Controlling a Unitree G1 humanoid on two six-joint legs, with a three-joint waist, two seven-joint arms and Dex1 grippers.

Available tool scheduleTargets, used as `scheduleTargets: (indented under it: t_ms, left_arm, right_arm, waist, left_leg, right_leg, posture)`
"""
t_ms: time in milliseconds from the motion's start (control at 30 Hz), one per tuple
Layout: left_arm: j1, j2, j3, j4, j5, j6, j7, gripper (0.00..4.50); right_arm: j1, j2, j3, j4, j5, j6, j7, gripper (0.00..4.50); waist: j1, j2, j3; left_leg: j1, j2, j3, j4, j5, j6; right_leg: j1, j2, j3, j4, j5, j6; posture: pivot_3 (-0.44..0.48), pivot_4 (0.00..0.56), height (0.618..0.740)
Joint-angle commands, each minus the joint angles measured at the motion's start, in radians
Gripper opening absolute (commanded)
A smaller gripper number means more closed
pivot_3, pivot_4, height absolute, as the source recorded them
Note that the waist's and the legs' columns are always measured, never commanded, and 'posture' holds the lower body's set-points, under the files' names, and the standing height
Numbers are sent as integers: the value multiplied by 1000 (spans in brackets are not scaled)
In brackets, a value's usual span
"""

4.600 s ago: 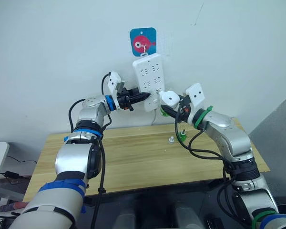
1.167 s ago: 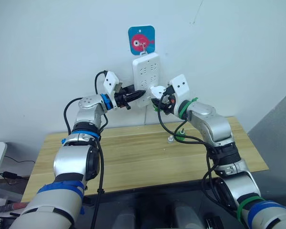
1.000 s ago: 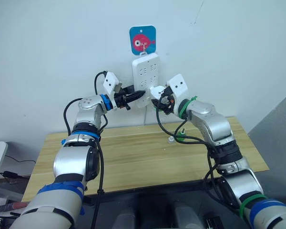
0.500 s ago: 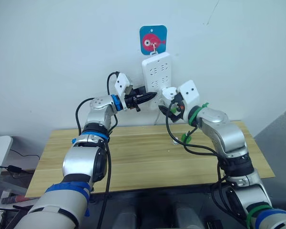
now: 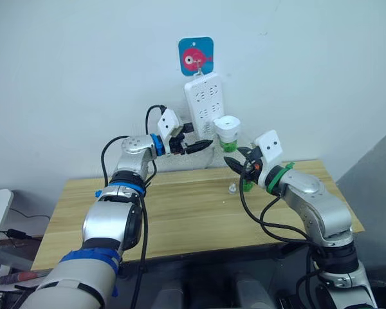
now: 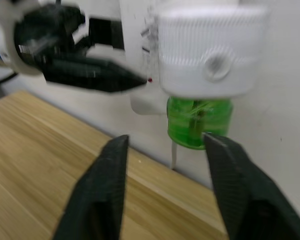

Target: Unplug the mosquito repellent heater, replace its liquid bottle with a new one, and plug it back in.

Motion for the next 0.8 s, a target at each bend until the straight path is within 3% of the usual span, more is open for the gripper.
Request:
scheduleTargets:
  t_ms: [33, 100, 133, 267, 333, 500, 633, 800]
  left_arm:
    - [66, 46, 18, -84, -22, -20, -7, 4500]
    - [136, 67, 24, -152, -42, -4, -16, 4500]
    - [181, 76, 30, -202, -57, 16, -20, 4500]
    - [387, 80, 49, -497, -140, 136, -2, 4500]
    - [505, 49, 43, -744, -206, 251, 59, 4500]
    - [635, 15, 18, -1097, -278, 432, 183, 4500]
    - [679, 15, 3, -1248, -314, 524, 251, 4500]
    - [686, 31, 2, -1302, -343, 578, 287, 4500]
  right_arm:
    - [3, 19, 11, 0, 12, -61, -1, 974]
    - [9, 32, 16, 13, 13, -82, -3, 170]
    - [14, 38, 19, 19, 12, -92, -5, 35]
    - [29, 52, 41, 41, 7, -139, 1, 35]
    - [21, 57, 62, 80, -13, -184, 3, 35]
    - [-22, 84, 74, 162, -29, -245, -4, 35]
    - [-54, 97, 75, 207, -37, -276, -16, 35]
    - [-79, 105, 68, 251, -53, -300, -32, 35]
  waist:
    - [-1, 0, 0]
    - [-2, 0, 0]
    - [-1, 0, 0]
    - [1, 0, 0]
    - [7, 0, 0]
    - [45, 0, -1]
    - [52, 1, -1]
    - [54, 1, -1]
  left_leg:
    - [3, 0, -1, -1, 0, 0]
    - [3, 1, -2, -2, 0, 0]
    - [3, 1, -1, -2, 0, 0]
    - [2, 0, -1, -1, 0, 0]
    - [2, 0, -1, -1, 0, 0]
    - [3, 0, -1, 0, 0, -2]
    - [5, 0, -2, -1, 1, -2]
    - [5, 0, -2, -1, 1, -2]
  right_leg:
    - [3, 0, -1, 0, 0, 0]
    - [3, 1, -1, 0, -1, -1]
    - [3, 0, 0, 0, -1, -1]
    - [3, -2, 3, -1, -1, -1]
    - [3, -2, 4, -1, -1, -1]
    - [4, -2, 4, 0, -1, -2]
    - [5, -1, 4, 0, 0, -2]
    - [5, -1, 3, 0, 0, -2]
  posture:
    - [-104, 97, 740]
    - [-94, 95, 740]
    - [-86, 93, 740]
    - [-58, 91, 740]
    - [-48, 92, 740]
    - [-19, 92, 740]
    - [-6, 94, 740]
    - [0, 98, 740]
